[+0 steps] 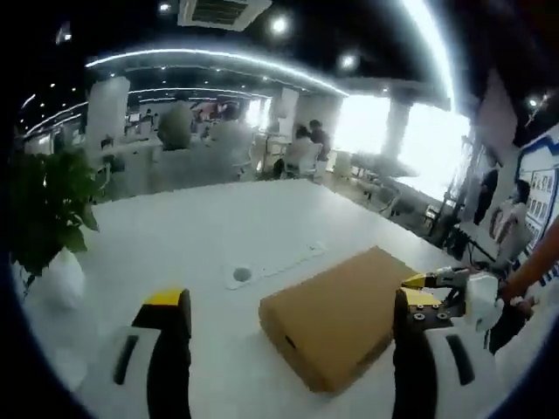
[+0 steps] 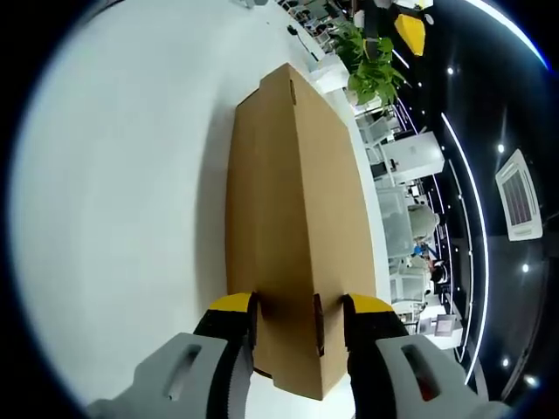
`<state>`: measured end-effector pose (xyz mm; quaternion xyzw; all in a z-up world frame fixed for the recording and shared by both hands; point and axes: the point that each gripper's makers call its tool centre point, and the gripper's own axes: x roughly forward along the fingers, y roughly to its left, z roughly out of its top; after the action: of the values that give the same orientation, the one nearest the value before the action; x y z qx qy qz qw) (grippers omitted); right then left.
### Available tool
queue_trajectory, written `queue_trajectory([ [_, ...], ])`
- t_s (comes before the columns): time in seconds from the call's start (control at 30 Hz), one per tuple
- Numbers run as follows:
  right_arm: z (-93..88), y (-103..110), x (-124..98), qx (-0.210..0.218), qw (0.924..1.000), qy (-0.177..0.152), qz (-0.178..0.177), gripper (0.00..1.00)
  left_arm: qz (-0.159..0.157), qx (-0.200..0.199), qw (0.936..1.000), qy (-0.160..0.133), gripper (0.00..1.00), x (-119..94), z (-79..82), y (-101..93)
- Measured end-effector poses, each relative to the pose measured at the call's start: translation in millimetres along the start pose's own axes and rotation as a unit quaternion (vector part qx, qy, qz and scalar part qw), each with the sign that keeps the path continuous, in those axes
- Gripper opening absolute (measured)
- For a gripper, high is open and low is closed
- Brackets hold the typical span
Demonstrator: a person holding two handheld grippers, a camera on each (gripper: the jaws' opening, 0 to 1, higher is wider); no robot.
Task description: Operate the shoe box by opening the lid, removing the specified soft item, and placing it in the target area until the item is outside and the box remains undamaged.
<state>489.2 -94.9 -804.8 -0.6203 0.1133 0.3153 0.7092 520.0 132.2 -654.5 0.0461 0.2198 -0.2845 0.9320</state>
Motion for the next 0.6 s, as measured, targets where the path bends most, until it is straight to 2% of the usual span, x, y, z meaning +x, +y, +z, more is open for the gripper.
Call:
queue_trajectory([
  [0.07,0.0,-0.1,-0.1,0.000,1.0000,-0.001,0.000,0.39,-0.012,0.060,0.9978,-0.026,0.99,-1.6,13.2,-17.1],
  [0.1,0.1,-0.1,-0.1,0.001,1.0000,-0.001,0.001,0.39,-0.017,0.074,0.9966,-0.032,0.99,-0.9,14.1,-18.4],
  [0.13,0.1,-0.1,0.0,0.001,1.0000,-0.002,0.001,0.39,-0.026,0.115,0.9921,-0.044,0.99,-0.4,17.9,-22.9],
  [0.17,0.0,0.0,0.1,0.001,1.0000,-0.002,0.001,0.39,-0.032,0.148,0.9874,-0.045,0.99,0.1,18.1,-25.5],
  [0.23,0.1,0.0,0.2,0.002,1.0000,-0.002,0.001,0.39,-0.048,0.178,0.9817,-0.049,0.99,1.0,19.1,-35.8],
  [0.27,0.1,0.1,0.2,0.002,1.0000,-0.001,0.001,0.39,-0.050,0.204,0.9765,-0.048,0.99,1.6,21.4,-43.4],
  [0.4,0.0,0.1,0.3,0.005,1.0000,-0.002,0.001,0.39,-0.060,0.255,0.9650,-0.005,0.99,7.2,8.1,-64.8],
  [0.57,0.1,-0.2,0.1,0.006,1.0000,-0.002,0.001,0.40,-0.075,0.327,0.9419,0.012,0.95,14.1,-9.3,-85.9],
  [0.6,0.2,-0.1,0.4,0.008,1.0000,-0.003,0.000,0.40,-0.077,0.332,0.9401,0.013,0.96,15.5,-12.3,-88.8],
])
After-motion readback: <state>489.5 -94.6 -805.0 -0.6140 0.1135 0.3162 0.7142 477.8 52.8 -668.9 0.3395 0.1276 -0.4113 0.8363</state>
